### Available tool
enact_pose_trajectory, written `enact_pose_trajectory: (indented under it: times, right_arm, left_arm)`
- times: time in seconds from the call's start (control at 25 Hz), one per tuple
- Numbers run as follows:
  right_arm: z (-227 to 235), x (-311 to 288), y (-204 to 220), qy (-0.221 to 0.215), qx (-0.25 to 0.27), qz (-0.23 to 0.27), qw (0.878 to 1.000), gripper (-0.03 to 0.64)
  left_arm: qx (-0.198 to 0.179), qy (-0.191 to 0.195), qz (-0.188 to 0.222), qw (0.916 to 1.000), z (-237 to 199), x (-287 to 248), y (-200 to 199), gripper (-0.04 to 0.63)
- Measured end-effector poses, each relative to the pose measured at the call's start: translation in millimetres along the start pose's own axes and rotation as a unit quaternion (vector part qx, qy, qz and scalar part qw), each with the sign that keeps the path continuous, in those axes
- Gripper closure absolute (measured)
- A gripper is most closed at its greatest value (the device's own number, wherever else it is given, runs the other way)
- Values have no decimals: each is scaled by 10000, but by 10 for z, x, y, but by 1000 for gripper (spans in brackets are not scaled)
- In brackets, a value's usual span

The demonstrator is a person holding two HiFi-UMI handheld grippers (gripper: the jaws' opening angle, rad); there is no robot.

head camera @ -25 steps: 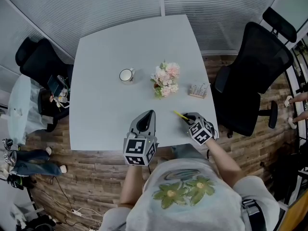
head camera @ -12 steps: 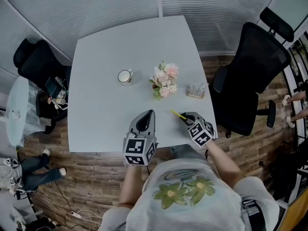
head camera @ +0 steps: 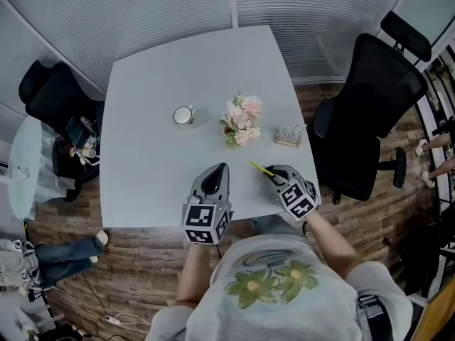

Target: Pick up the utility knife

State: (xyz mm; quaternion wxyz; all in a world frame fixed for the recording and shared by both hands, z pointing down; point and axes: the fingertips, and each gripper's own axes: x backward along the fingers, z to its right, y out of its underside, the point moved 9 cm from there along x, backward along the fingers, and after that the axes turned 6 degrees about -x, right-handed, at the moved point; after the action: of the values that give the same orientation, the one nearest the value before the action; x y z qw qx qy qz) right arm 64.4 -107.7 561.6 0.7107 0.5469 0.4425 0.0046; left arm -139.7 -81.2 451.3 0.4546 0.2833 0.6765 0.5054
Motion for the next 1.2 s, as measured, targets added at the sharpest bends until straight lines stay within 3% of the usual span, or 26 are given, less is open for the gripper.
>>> enact_pose_trajectory:
  times: [1.2]
  right_arm:
    - [-86,542,-523,120,-66,991,9950,561]
  left_arm:
    - [-71,99,76,9999,30,-4,-86,584]
